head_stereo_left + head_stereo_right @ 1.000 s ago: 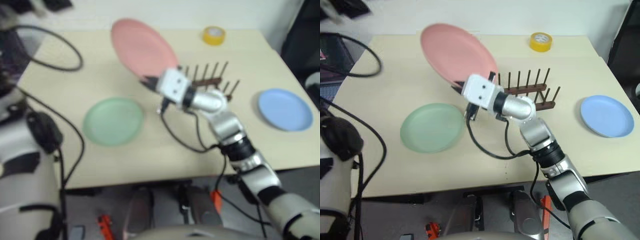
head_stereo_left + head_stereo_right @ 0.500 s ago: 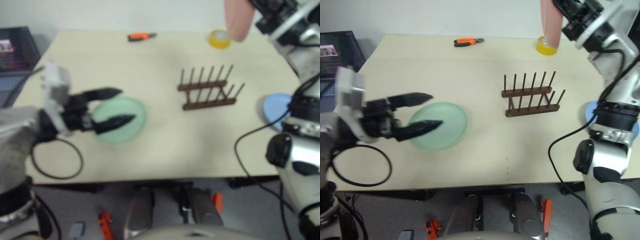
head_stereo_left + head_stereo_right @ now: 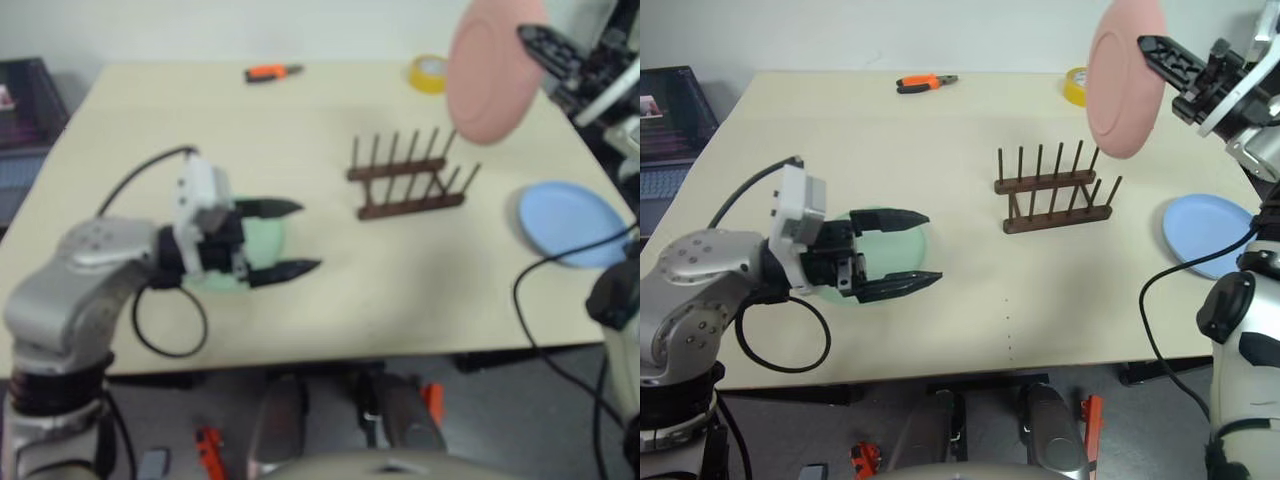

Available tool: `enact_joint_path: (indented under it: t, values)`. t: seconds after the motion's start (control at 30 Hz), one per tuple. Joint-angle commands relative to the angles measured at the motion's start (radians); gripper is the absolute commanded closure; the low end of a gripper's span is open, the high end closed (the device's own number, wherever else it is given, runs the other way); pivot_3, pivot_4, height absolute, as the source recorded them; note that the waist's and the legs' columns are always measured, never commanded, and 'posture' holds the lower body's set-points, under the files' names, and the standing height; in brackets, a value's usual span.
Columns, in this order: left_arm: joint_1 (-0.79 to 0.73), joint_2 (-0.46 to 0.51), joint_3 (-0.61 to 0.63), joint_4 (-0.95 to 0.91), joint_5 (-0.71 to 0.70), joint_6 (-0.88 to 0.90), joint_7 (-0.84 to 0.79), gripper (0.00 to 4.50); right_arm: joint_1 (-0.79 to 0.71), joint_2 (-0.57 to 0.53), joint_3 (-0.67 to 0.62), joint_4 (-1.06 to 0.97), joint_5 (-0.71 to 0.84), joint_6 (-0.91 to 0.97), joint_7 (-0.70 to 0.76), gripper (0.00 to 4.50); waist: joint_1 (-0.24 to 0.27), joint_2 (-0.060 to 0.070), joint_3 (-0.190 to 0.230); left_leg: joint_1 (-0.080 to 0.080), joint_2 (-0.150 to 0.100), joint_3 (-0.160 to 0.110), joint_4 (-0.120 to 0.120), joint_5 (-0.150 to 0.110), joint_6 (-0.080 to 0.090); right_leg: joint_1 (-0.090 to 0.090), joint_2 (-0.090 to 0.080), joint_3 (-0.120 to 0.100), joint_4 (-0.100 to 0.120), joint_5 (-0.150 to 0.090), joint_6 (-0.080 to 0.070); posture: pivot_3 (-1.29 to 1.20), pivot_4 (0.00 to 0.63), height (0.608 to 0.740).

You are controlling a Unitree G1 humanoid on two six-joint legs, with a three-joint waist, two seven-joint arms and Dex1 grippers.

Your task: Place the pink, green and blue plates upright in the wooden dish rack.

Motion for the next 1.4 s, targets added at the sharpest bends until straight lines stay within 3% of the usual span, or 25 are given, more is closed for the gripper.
enact_joint_path:
  t: [0.03,0.4,0.9,1.0,1.27,1.4]
  values:
    - [-0.011,0.011,0.001,-0.015,-0.025,-0.012,0.007,0.02,-0.009,-0.027,-0.003,0.010,-0.008,-0.012,0.042,4.50,0.000,0.000,0.000,0.000,0.000,0.000,0.000,0.000,0.000,0.000,0.000,0.000,0.000,0.000,0.000,0.00,0.150,0.740]
    - [0.003,0.038,0.012,-0.026,-0.033,-0.009,0.027,0.02,-0.009,-0.013,0.033,0.111,-0.084,-0.083,0.101,4.50,0.002,0.000,0.000,-0.001,0.000,0.000,0.000,0.000,0.000,-0.001,0.000,0.000,-0.001,0.000,0.000,0.00,0.150,0.740]
    - [0.007,0.071,0.019,-0.024,-0.040,-0.018,0.045,0.02,-0.033,0.017,0.000,0.242,-0.115,-0.135,0.052,4.50,0.001,0.000,0.000,-0.001,0.000,0.000,0.000,0.000,0.000,-0.001,0.000,0.000,-0.001,-0.001,-0.001,0.00,0.150,0.740]
    - [0.009,0.075,0.020,-0.024,-0.042,-0.019,0.046,0.00,-0.033,0.020,0.004,0.246,-0.123,-0.148,0.047,3.76,0.001,0.000,0.000,-0.001,0.000,0.000,0.000,0.000,0.000,-0.001,0.000,0.000,-0.001,-0.001,-0.001,0.00,0.150,0.740]
    - [-0.001,0.116,0.053,0.029,-0.013,-0.040,0.044,0.00,-0.049,0.023,-0.003,0.225,-0.157,-0.275,0.006,1.14,0.001,0.001,0.001,-0.001,0.000,0.000,0.000,0.000,0.000,-0.001,0.000,0.000,-0.001,-0.001,-0.001,0.00,0.150,0.740]
    - [-0.016,0.142,0.083,0.078,-0.004,-0.060,0.040,0.00,-0.076,-0.004,0.017,0.203,-0.206,-0.389,-0.004,1.14,0.001,0.002,0.001,-0.001,0.000,0.000,0.000,0.000,0.000,-0.001,0.000,0.000,-0.001,-0.001,-0.002,0.00,0.150,0.740]
